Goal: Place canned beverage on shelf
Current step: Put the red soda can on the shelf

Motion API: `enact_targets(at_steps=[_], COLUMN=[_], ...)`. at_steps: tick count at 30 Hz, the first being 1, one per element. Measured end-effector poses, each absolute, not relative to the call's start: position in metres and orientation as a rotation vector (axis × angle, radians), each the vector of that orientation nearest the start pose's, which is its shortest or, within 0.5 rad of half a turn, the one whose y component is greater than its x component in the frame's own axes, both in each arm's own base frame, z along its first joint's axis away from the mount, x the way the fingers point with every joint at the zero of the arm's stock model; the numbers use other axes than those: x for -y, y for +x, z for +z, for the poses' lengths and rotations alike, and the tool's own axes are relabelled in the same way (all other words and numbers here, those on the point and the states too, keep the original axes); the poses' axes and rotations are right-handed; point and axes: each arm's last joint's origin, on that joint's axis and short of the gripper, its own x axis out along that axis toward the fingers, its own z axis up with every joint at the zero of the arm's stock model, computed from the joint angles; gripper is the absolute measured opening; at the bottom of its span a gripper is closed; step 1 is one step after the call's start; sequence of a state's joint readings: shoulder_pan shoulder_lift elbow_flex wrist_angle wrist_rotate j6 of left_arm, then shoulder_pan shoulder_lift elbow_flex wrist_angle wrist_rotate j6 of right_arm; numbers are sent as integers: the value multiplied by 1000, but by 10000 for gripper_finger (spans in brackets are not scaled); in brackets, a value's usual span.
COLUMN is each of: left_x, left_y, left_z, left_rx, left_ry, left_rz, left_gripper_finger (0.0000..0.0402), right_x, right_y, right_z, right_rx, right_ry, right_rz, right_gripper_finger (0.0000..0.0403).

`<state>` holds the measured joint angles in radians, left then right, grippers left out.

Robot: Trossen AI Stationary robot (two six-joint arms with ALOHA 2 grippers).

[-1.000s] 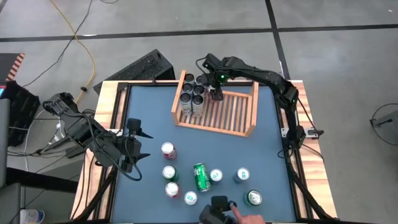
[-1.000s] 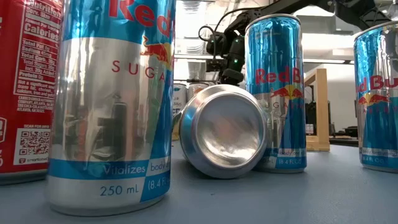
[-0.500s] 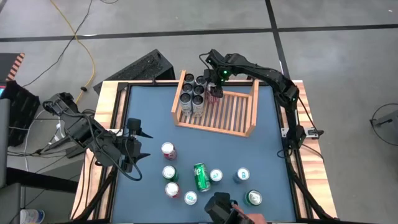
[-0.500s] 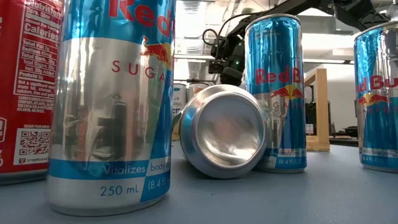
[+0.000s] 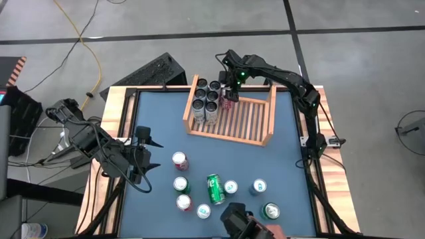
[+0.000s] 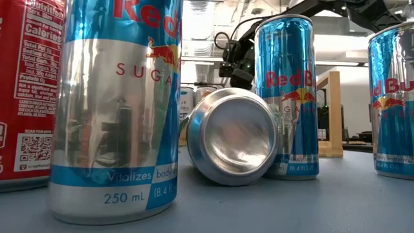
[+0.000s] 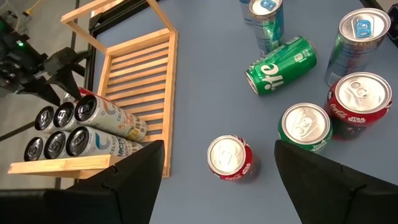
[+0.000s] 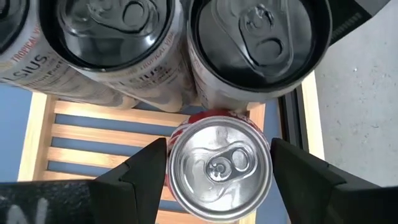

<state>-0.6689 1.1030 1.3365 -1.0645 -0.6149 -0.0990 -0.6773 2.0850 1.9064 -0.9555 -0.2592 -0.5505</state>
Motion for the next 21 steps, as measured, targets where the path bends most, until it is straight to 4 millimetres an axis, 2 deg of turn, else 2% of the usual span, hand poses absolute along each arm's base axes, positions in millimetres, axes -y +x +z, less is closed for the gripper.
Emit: enact_targets(at_steps=[21], left_x=[103], left_y=[157], left_z=[387], left_rx=[-664], left_ry=[404], left_rz=[-17], left_gripper_finger=[291], right_x=[266], right_y=[353], right_z=[262], right_rx=[-1099], right_ry=[-42], right_rz=[-84], right_gripper_finger=[271])
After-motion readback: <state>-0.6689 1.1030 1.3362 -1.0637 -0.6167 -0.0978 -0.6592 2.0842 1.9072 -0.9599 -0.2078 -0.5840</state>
